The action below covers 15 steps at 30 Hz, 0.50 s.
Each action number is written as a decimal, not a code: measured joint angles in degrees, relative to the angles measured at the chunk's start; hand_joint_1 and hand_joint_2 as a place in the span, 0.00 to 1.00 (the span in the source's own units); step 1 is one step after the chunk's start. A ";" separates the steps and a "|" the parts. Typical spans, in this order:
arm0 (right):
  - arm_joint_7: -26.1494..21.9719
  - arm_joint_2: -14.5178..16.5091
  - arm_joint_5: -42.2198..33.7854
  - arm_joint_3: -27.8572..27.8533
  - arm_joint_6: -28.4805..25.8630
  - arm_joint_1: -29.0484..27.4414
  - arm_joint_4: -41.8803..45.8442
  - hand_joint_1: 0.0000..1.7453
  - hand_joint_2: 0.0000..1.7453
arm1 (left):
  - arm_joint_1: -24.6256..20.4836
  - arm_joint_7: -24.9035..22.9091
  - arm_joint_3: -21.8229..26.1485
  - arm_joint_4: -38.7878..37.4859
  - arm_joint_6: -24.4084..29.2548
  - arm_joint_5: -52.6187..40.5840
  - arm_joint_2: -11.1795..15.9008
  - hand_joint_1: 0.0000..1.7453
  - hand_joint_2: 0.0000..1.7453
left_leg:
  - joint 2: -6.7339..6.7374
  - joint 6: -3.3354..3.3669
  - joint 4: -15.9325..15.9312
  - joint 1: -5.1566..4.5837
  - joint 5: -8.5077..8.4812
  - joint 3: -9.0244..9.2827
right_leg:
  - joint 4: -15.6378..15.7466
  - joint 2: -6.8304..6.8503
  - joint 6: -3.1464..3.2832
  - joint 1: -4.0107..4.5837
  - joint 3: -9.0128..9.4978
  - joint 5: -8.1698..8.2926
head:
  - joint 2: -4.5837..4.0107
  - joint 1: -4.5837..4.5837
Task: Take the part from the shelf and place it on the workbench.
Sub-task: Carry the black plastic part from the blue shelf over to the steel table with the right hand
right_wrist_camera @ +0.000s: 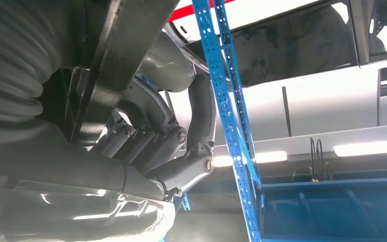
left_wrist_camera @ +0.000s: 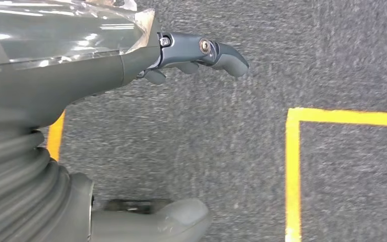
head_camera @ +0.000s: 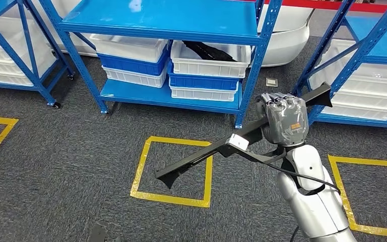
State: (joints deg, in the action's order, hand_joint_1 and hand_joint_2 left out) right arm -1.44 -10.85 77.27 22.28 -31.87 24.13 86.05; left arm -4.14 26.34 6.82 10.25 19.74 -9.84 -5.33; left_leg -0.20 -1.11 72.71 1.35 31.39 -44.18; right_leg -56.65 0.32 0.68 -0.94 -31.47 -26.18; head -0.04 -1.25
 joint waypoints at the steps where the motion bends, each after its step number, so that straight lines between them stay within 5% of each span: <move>1: 0.00 0.04 0.12 -0.15 0.00 -0.15 0.01 1.00 1.00 | 0.00 0.02 -0.01 0.00 -0.01 -0.01 0.01 0.00 1.00 | 0.01 -0.25 2.21 0.11 -0.52 0.53 | -0.14 0.01 -0.14 0.01 -1.12 0.80 | 0.00 0.00; 3: 0.00 0.08 0.30 -0.49 -0.02 -0.65 0.10 1.00 1.00 | 0.00 0.09 -0.01 0.01 -0.02 -0.02 0.08 0.00 1.00 | 0.03 -0.59 0.94 0.49 -3.43 4.42 | -0.64 0.03 -0.66 -0.05 -3.35 2.17 | 0.00 0.00; 4: -0.01 0.08 0.38 -0.66 -0.04 -0.91 0.27 1.00 1.00 | -0.03 0.13 -0.01 0.03 -0.02 -0.01 0.13 0.00 1.00 | 0.00 -0.68 -2.53 0.68 -3.66 7.65 | -1.07 0.03 -1.00 -0.06 -4.26 2.65 | 0.00 -0.02; 6: -0.18 0.17 0.51 -0.95 -0.08 -1.20 0.77 1.00 1.00 | -0.09 0.20 0.03 0.09 0.07 0.18 0.19 0.00 1.00 | -0.18 -0.33 -10.27 0.57 -1.74 13.41 | -1.91 0.08 -1.79 0.07 -5.54 3.47 | 0.00 0.11; 7: -0.37 0.34 0.59 -1.01 -0.09 -1.23 0.95 1.00 1.00 | -0.08 0.26 0.06 0.12 0.20 0.40 0.19 0.00 1.00 | -0.25 0.12 -12.54 0.31 -0.75 14.75 | -2.08 0.11 -2.25 0.15 -5.87 3.98 | 0.00 0.20; 10: -0.91 1.06 0.69 -0.97 -0.02 -1.19 0.96 1.00 1.00 | 0.18 0.58 0.35 0.08 0.72 1.07 0.11 0.00 1.00 | 0.07 2.16 -13.79 -0.18 -2.06 13.79 | -2.16 0.02 -3.28 0.14 -6.80 4.64 | 0.00 0.32; 12: -0.98 1.43 0.67 -0.90 0.01 -1.11 0.86 1.00 1.00 | 0.28 0.84 0.68 0.04 0.92 1.30 0.00 0.00 1.00 | 0.37 3.28 -14.12 -0.11 -3.93 12.08 | -5.39 -0.08 -2.72 0.01 -8.48 0.62 | 0.00 0.46; 14: -0.85 1.81 0.44 -0.86 0.09 -0.99 0.78 1.00 1.00 | 0.31 1.02 0.94 0.04 0.98 1.37 -0.08 0.00 1.00 | 0.37 3.58 -14.10 -0.21 -5.75 9.94 | -12.26 -0.11 -2.16 -0.15 -10.09 -4.87 | 0.00 0.62; 15: -0.76 2.00 0.12 -0.86 0.27 -0.93 0.71 1.00 1.00 | 0.35 1.10 1.05 0.04 0.96 1.39 -0.14 0.00 1.00 | 0.38 3.49 -14.07 -0.22 -6.64 8.82 | -15.69 -0.11 -2.40 -0.17 -10.36 -6.16 | 0.00 0.63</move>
State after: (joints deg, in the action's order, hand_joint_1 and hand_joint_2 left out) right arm -2.20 -8.85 77.39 21.42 -31.60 23.20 86.76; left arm -3.79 27.45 7.87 10.29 20.70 -8.45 -5.47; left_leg 0.18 2.38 58.64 1.13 24.75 -35.36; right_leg -72.35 0.20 -1.72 -1.11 -41.83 -32.34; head -0.04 -0.62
